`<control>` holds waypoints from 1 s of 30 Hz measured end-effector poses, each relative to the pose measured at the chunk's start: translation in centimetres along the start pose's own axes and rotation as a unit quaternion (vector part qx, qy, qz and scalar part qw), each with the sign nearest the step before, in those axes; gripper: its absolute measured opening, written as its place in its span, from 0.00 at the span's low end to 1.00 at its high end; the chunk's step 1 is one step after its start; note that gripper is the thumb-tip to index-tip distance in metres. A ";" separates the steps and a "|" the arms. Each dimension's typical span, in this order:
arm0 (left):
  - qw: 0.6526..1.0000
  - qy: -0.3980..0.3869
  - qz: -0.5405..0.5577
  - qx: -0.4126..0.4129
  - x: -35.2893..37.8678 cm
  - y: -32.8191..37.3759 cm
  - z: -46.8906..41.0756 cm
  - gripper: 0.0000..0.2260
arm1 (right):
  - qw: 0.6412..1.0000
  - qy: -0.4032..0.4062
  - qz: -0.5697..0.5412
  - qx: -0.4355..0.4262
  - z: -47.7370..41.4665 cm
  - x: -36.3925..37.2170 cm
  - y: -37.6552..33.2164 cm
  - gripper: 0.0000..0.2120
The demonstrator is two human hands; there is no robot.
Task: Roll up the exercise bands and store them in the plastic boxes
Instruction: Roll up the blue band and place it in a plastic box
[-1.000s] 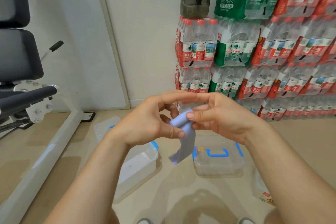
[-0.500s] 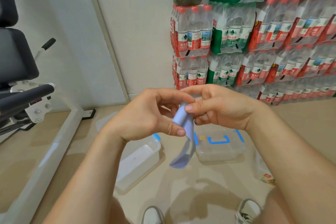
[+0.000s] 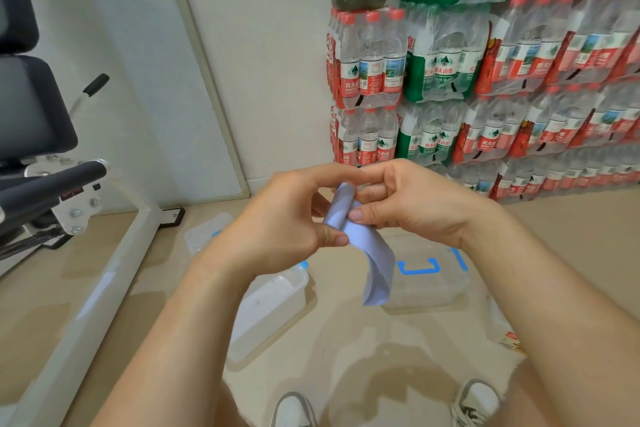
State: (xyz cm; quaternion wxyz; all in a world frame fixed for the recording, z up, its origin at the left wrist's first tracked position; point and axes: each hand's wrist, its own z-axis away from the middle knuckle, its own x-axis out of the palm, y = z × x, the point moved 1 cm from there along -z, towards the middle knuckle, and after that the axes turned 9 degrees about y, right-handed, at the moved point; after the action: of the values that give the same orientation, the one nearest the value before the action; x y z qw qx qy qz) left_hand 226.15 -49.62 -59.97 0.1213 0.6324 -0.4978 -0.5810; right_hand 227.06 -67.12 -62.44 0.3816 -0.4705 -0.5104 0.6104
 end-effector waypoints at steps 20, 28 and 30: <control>0.976 -0.093 0.190 -0.049 -0.8 -1.8 -0.2 0.28 | 0.987 -0.034 -0.153 0.025 -0.1 -0.1 0.1 0.24; 0.987 -0.074 0.130 -0.059 -0.7 -1.8 -0.3 0.26 | 0.990 -0.020 -0.130 0.055 0.1 0.3 0.1 0.21; 0.994 -0.074 0.068 -0.048 -0.6 -1.7 -0.3 0.27 | 0.993 -0.002 -0.095 0.066 0.1 0.4 0.2 0.18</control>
State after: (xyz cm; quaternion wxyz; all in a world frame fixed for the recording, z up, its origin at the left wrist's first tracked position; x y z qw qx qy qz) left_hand 227.33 -48.46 -60.78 0.1534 0.5463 -0.5186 -0.6396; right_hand 226.85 -66.80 -62.67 0.4666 -0.3924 -0.5123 0.6048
